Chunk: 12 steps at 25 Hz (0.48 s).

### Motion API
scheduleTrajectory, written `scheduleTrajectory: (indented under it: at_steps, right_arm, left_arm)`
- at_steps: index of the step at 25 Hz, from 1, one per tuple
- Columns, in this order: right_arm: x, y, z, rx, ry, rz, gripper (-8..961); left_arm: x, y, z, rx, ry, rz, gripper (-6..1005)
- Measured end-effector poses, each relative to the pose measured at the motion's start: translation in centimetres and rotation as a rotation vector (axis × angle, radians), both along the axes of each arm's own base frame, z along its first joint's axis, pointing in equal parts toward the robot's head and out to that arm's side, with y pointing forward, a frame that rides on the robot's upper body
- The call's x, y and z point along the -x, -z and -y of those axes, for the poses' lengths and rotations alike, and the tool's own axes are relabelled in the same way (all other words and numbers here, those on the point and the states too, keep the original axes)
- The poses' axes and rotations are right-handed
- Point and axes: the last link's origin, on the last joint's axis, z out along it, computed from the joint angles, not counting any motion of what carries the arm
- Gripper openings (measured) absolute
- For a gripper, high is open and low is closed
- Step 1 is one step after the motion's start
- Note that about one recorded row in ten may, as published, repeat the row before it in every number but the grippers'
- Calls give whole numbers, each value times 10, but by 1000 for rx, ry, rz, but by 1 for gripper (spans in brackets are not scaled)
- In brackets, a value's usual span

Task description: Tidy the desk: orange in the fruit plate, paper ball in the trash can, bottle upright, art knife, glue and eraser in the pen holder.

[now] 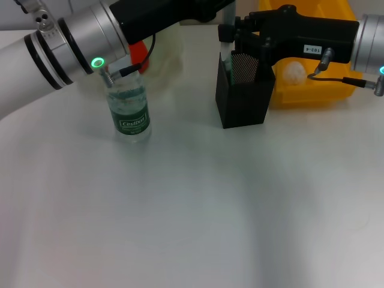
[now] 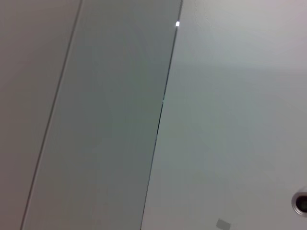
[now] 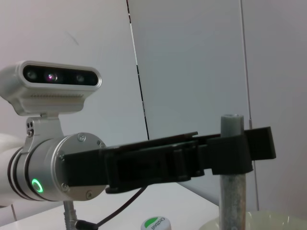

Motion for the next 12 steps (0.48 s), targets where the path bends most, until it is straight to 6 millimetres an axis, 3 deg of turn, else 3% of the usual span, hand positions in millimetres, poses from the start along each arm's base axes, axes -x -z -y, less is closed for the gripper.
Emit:
scheduleTrajectory:
  at_steps: [5,12]
  right_arm:
    - [1,0,0,1,-4,0,154]
    - [3,1,-1,4,-7,-5,156]
  left_arm:
    - [0,1,1,-43,39,-29,364]
    - [8,1,3,-62,25,-37,230]
